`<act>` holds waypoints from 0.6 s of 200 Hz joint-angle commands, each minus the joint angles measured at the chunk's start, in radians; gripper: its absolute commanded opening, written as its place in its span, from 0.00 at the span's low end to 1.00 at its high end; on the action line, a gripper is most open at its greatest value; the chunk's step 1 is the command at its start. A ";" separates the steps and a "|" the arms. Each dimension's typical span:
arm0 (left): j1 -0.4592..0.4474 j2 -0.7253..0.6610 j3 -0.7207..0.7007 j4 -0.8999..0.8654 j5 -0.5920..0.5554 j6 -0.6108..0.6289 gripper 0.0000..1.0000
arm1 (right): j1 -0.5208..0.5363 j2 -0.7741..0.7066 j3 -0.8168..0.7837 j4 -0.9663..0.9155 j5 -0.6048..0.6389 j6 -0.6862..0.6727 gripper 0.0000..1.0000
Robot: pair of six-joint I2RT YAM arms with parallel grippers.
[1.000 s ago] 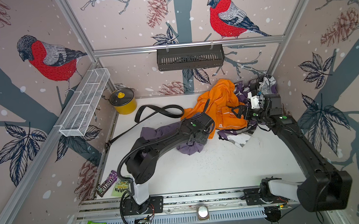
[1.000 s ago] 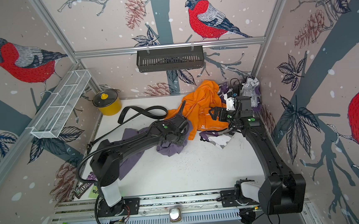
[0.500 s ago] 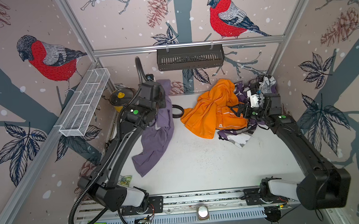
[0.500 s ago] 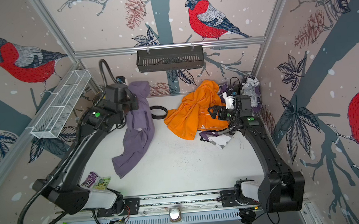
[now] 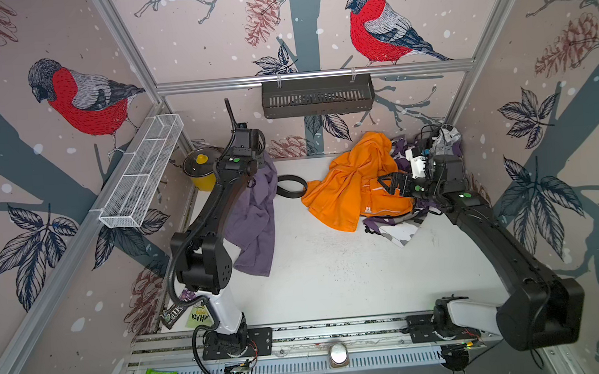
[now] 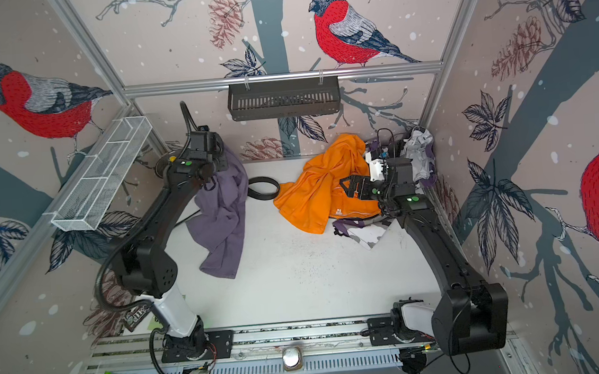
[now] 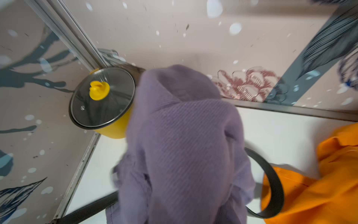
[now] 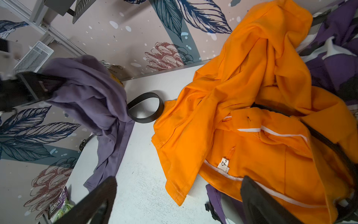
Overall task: Remove the belt from the trousers
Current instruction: Adjust the trousers at the center of the board.
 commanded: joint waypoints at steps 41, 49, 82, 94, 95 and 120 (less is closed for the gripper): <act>0.036 0.294 0.305 0.019 -0.074 0.095 0.79 | 0.015 0.002 -0.020 0.038 -0.004 0.011 1.00; 0.037 0.351 0.400 -0.048 -0.101 0.082 0.98 | 0.018 0.002 -0.020 0.038 -0.002 0.010 1.00; 0.001 0.386 0.546 -0.226 -0.091 -0.037 1.00 | 0.026 0.002 -0.021 0.031 0.018 0.009 0.99; -0.036 0.342 0.482 -0.209 -0.108 -0.049 1.00 | 0.028 0.030 -0.027 0.037 0.026 0.012 1.00; -0.039 0.337 0.473 -0.206 -0.110 -0.050 1.00 | 0.028 0.031 -0.027 0.037 0.026 0.012 1.00; -0.112 0.218 0.290 -0.109 -0.126 -0.051 1.00 | 0.033 0.062 -0.023 0.041 0.035 0.010 0.99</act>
